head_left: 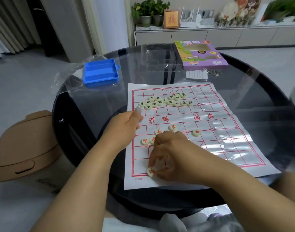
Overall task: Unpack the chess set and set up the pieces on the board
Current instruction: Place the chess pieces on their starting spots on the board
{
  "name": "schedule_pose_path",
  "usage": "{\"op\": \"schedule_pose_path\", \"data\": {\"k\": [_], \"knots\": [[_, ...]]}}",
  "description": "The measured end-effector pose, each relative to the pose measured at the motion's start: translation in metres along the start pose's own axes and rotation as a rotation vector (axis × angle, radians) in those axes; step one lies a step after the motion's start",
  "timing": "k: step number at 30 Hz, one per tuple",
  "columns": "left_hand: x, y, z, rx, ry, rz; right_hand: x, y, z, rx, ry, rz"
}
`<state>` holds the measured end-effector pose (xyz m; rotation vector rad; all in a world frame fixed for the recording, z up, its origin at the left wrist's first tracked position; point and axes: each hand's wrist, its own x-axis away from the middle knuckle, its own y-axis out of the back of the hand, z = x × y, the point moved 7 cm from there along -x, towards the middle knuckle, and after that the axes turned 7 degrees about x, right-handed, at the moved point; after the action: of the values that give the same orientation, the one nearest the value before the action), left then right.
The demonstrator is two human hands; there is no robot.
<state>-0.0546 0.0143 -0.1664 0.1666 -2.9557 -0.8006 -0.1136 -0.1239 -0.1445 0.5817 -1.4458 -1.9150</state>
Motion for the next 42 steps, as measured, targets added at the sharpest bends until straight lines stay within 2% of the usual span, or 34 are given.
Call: {"op": "schedule_pose_path", "data": {"k": [7,12,15,21,28,36,42], "knots": [[0.000,0.000,-0.002,-0.015,-0.013,0.003,-0.001,0.005,-0.003,-0.012,-0.025,-0.009],[0.000,0.000,0.000,-0.008,-0.011,0.018,-0.003,0.046,-0.067,-0.014,-0.340,-0.242],[-0.001,0.000,0.000,-0.004,-0.010,0.006,-0.006,0.051,-0.095,0.048,-0.453,-0.213],[-0.002,-0.001,-0.001,-0.012,-0.011,0.002,-0.023,0.032,-0.094,0.104,-0.419,-0.062],[0.002,-0.003,-0.006,-0.077,-0.028,0.024,-0.025,0.028,-0.092,0.102,-0.367,-0.039],[0.003,-0.007,-0.017,-0.385,-0.151,-0.040,0.006,0.045,-0.098,-0.071,-0.306,-0.138],[0.005,-0.016,-0.016,-0.220,-0.114,-0.009,0.060,0.059,-0.122,-0.119,-0.382,-0.171]]}}
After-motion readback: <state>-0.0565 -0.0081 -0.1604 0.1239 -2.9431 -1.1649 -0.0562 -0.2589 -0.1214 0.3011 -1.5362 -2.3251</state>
